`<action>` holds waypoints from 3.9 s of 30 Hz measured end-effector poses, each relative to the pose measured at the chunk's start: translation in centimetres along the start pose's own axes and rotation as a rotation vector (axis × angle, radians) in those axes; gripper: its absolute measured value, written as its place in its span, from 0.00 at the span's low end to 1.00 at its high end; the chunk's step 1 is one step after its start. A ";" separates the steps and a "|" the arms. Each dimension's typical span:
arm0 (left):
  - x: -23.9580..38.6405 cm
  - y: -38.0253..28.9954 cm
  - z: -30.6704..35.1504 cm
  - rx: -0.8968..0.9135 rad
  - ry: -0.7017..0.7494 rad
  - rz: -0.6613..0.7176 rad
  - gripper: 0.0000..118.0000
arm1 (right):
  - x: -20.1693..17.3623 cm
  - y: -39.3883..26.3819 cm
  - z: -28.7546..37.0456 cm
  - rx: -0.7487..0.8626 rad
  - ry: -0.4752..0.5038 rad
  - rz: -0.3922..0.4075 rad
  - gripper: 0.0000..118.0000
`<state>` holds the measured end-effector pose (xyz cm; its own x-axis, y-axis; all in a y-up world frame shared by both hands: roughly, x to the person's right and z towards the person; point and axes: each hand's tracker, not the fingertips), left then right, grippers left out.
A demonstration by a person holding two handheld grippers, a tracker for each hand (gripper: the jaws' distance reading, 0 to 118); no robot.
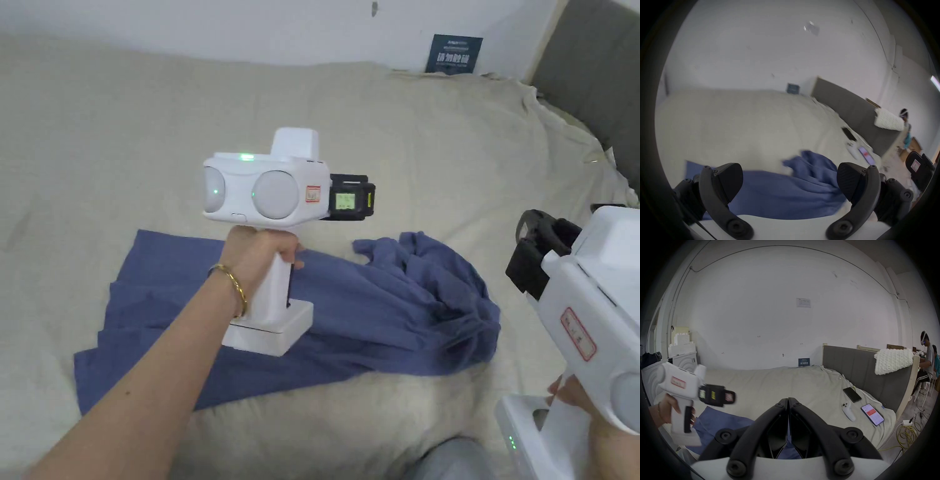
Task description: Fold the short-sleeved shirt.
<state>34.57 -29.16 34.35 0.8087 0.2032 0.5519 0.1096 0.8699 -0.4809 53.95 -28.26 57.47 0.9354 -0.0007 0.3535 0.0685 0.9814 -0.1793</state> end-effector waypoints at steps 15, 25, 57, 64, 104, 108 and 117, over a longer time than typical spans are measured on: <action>-11.7 -4.6 8.9 0.237 0.406 -0.156 0.21 | -5.7 0.1 -1.9 0.044 0.088 0.030 0.01; -9.0 -9.2 14.4 0.299 0.441 -0.126 0.00 | -7.1 -1.3 -1.0 0.018 0.105 0.030 0.01; -10.7 -8.6 12.3 0.267 0.393 -0.062 0.00 | -1.3 5.0 -14.6 -0.479 0.043 0.014 0.86; -11.4 -8.0 10.8 0.263 0.399 -0.066 0.00 | 0.4 1.8 -23.7 -0.845 0.040 -0.018 0.86; -22.9 0.5 -2.3 -0.322 0.342 0.194 0.98 | -0.8 2.4 -21.5 -0.678 0.150 -0.069 0.02; -24.4 0.0 -5.9 -0.484 0.402 0.072 0.98 | 0.1 2.0 -22.0 -0.654 0.157 -0.099 0.02; -27.2 -2.3 -11.6 -0.596 0.420 0.098 0.77 | 2.0 0.1 -23.9 -0.672 0.168 -0.116 0.02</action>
<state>19.00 -41.96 12.51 0.9712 -0.0254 0.2371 0.2238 0.4405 -0.8694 64.08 -32.72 36.21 0.9463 -0.1814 0.2674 0.3200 0.6420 -0.6968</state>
